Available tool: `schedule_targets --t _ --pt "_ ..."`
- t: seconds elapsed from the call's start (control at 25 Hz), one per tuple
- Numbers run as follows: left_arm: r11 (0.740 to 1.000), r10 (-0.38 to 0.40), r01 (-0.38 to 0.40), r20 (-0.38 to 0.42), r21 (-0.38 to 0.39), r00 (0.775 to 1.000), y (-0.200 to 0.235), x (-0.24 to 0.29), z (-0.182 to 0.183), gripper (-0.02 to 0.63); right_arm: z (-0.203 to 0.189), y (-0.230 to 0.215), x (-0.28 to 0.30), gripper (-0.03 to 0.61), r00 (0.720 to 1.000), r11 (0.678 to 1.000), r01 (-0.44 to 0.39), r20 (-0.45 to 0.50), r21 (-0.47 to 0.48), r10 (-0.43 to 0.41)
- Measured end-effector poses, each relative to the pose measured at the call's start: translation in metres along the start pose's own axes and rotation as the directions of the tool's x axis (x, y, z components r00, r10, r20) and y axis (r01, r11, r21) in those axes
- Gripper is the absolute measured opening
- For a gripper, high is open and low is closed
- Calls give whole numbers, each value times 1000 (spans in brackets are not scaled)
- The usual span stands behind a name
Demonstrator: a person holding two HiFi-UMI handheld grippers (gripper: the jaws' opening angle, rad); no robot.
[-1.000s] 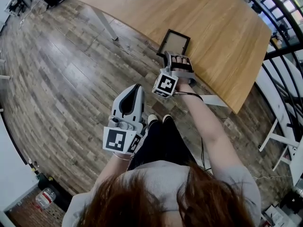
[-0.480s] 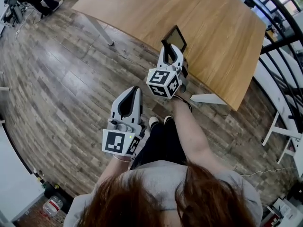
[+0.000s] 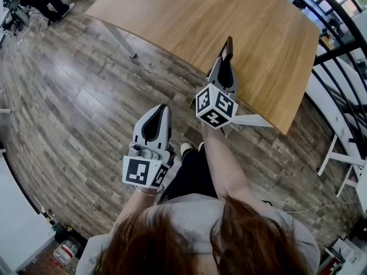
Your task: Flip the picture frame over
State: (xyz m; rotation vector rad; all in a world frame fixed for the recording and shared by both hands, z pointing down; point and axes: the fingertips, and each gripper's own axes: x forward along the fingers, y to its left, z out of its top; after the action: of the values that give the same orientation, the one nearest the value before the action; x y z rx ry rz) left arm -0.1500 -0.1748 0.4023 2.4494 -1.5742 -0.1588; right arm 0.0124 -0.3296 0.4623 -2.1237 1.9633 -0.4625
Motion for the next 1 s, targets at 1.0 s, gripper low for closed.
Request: schedule_targets --t 1.0 --pt "995 -80 86 -109 46 991 -22 0 -18 8 -117 -58 -47 86 942 246 231 -153 941 -300"
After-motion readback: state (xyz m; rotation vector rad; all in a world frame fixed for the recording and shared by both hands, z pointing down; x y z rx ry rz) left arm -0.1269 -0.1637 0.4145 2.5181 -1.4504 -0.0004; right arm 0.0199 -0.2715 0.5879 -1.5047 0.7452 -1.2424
